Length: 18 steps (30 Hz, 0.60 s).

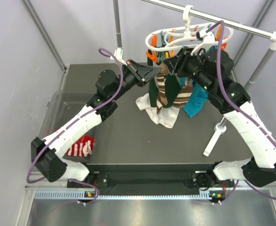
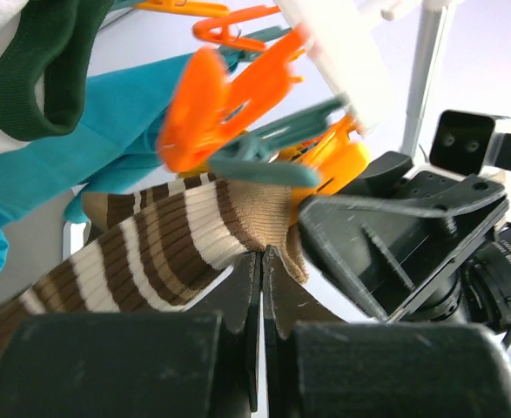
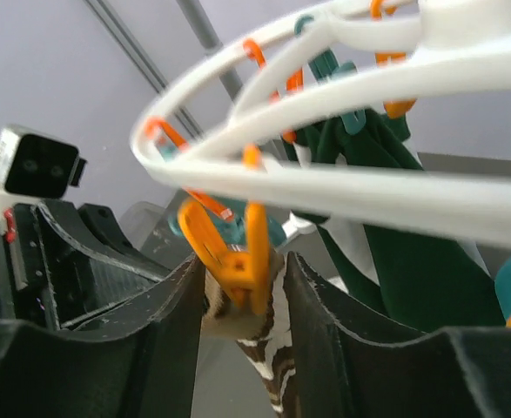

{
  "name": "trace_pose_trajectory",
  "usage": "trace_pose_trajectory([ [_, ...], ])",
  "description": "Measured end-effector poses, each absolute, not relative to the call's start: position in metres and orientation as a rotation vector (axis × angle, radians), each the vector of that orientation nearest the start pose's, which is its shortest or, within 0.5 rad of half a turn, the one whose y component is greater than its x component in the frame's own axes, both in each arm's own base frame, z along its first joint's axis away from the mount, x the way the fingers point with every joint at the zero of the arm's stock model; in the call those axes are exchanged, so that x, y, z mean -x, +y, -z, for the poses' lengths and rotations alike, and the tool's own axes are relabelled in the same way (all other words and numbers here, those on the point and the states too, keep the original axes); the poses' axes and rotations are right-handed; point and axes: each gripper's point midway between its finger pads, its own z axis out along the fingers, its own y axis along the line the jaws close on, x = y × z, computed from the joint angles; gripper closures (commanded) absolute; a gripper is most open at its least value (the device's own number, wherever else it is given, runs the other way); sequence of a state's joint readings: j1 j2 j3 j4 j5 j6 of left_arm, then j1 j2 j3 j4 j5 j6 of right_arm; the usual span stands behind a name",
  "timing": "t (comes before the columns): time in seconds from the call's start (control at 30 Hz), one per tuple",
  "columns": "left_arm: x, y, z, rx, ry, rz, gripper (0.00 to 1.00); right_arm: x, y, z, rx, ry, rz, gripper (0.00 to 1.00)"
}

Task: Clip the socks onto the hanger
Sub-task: Clamp the sock onto the hanger, then open the clamp at the hanger.

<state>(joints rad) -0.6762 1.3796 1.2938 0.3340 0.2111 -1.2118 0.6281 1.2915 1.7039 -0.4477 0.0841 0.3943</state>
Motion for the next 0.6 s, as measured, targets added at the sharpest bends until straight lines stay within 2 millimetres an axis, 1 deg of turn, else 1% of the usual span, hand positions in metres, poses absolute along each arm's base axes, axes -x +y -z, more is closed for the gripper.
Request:
trace_pose_trajectory([
  [0.07,-0.307,-0.344,-0.457,0.200,1.535,1.702,1.00,-0.319,0.233,-0.466,0.130,1.674,-0.711,0.54],
  [0.1,-0.307,-0.344,-0.457,0.195,1.534,1.705,0.98,-0.319,0.233,-0.462,0.131,1.686,-0.707,0.52],
  [0.17,-0.306,-0.347,-0.457,0.174,1.534,1.707,0.82,-0.318,0.232,-0.456,0.134,1.708,-0.698,0.45],
  [0.2,-0.306,-0.349,-0.455,0.157,1.539,1.708,0.67,-0.317,0.231,-0.454,0.133,1.714,-0.691,0.43],
  [0.23,-0.305,-0.350,-0.453,0.141,1.545,1.704,0.45,-0.316,0.229,-0.453,0.131,1.717,-0.683,0.37],
  [0.27,-0.304,-0.352,-0.449,0.112,1.557,1.691,0.36,-0.316,0.226,-0.454,0.127,1.714,-0.676,0.34],
  [0.3,-0.304,-0.353,-0.444,0.099,1.575,1.677,0.25,-0.314,0.223,-0.458,0.125,1.704,-0.670,0.32],
  [0.33,-0.304,-0.354,-0.440,0.087,1.588,1.661,0.22,-0.311,0.219,-0.459,0.124,1.702,-0.660,0.27],
  [0.37,-0.303,-0.353,-0.435,0.069,1.599,1.637,0.20,-0.307,0.216,-0.460,0.126,1.698,-0.656,0.25],
  [0.43,-0.302,-0.350,-0.426,0.046,1.628,1.581,0.19,-0.299,0.207,-0.458,0.135,1.702,-0.633,0.23],
  [0.5,-0.297,-0.341,-0.416,0.019,1.657,1.505,0.19,-0.291,0.199,-0.456,0.149,1.704,-0.609,0.23],
  [0.53,-0.295,-0.335,-0.413,0.009,1.663,1.464,0.26,-0.286,0.194,-0.454,0.159,1.706,-0.596,0.24],
  [0.6,-0.291,-0.320,-0.409,-0.024,1.654,1.369,0.33,-0.279,0.188,-0.451,0.185,1.706,-0.576,0.27],
])
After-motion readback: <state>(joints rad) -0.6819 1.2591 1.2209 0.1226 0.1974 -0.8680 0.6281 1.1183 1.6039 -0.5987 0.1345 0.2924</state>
